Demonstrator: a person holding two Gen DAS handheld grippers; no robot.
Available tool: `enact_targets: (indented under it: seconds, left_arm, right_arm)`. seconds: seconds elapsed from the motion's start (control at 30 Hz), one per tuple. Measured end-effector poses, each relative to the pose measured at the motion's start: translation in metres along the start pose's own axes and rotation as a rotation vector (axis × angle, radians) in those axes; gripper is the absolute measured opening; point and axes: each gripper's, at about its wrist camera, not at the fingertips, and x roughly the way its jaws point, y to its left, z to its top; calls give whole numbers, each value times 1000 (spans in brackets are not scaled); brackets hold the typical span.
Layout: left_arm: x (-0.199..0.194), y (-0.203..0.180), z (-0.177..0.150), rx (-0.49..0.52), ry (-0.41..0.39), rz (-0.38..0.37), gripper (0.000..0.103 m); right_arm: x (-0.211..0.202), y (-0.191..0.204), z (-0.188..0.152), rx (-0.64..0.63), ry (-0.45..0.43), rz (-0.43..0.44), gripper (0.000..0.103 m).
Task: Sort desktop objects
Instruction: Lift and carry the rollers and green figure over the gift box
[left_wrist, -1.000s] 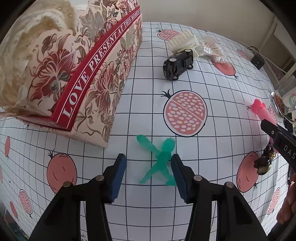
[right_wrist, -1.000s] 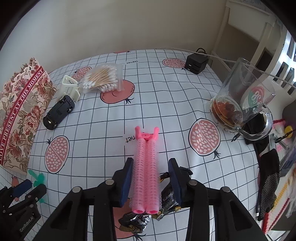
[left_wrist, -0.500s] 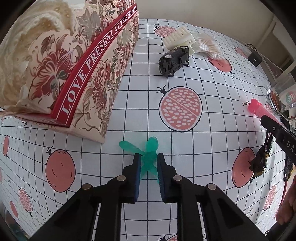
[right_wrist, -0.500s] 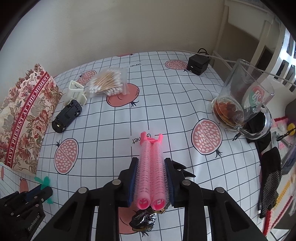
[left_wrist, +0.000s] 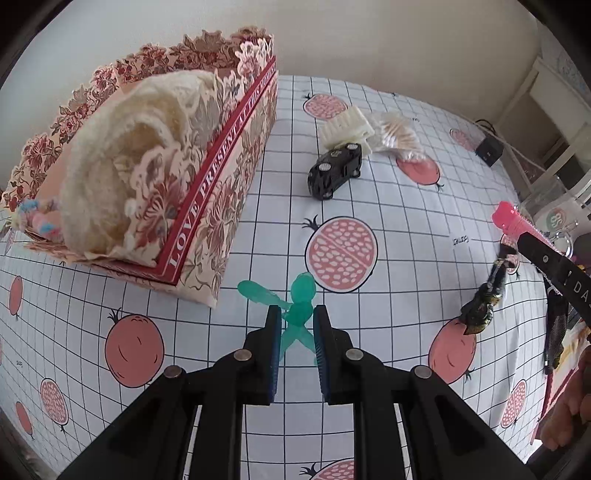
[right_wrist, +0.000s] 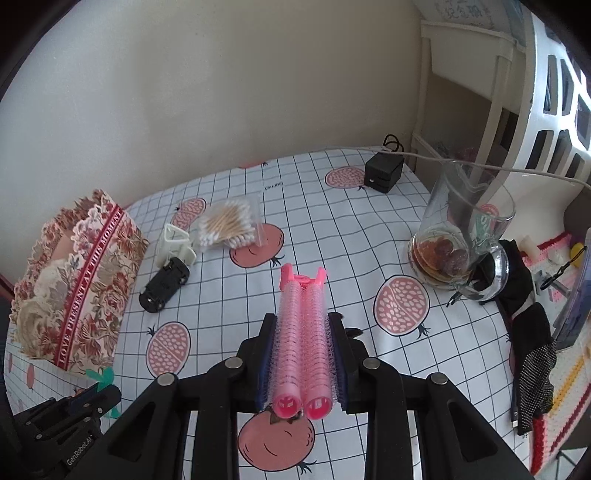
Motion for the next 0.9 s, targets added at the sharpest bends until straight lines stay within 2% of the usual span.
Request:
enact_targets:
  seconds: [0.13, 0.4, 0.6, 0.9]
  left_arm:
    - [-13, 3, -4, -11, -36, -15, 18]
    - [-7, -11, 14, -29, -132, -50, 18]
    - [-19, -3, 19, -58, -201, -74, 18]
    - [-54, 13, 23, -86, -367, -122, 18]
  right_arm:
    - [-15, -1, 6, 23, -54, 20, 29]
    - [-38, 2, 10, 36, -147, 53, 29]
    - [-39, 11, 11, 39, -153, 84, 29]
    - [-39, 49, 6, 20, -155, 217, 29]
